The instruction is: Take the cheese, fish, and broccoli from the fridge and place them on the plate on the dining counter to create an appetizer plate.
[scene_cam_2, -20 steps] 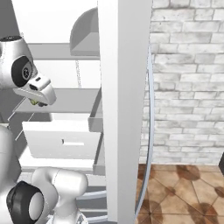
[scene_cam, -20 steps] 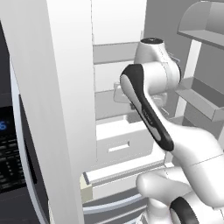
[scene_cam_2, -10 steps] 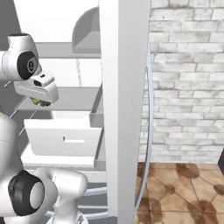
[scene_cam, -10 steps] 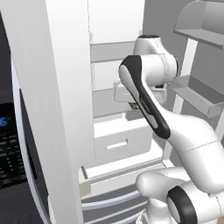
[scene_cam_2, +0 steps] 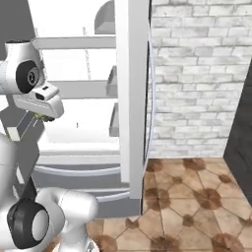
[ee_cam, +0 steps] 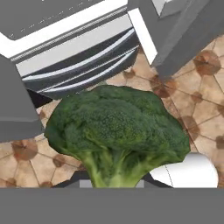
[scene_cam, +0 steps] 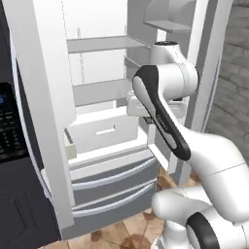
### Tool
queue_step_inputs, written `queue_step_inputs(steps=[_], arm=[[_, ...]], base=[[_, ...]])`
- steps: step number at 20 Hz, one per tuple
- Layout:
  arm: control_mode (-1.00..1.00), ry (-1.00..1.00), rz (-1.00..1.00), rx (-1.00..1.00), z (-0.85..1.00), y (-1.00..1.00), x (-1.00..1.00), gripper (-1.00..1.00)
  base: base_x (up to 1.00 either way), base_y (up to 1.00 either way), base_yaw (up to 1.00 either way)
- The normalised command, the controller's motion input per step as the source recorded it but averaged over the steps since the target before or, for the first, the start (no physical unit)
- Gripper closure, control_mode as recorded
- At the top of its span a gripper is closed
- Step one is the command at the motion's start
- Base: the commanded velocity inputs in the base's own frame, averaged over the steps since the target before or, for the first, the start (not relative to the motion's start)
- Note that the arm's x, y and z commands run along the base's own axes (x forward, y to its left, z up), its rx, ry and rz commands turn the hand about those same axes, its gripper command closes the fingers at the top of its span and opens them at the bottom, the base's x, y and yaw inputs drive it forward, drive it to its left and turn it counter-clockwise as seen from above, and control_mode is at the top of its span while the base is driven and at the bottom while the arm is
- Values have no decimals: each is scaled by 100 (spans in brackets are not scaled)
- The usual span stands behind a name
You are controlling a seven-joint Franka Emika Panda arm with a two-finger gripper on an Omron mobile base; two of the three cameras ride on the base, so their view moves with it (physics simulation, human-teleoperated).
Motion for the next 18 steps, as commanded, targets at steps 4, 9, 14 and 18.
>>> queue_step_inputs(steps=[4,9,14,18], arm=[[100,0,0,0,0,0,0,100],[100,0,0,0,0,0,0,100],[100,0,0,0,0,0,0,100],[100,0,0,0,0,0,0,100]], base=[[-80,0,-64],[-3,0,-100],[0,0,-100],[-3,0,-100]])
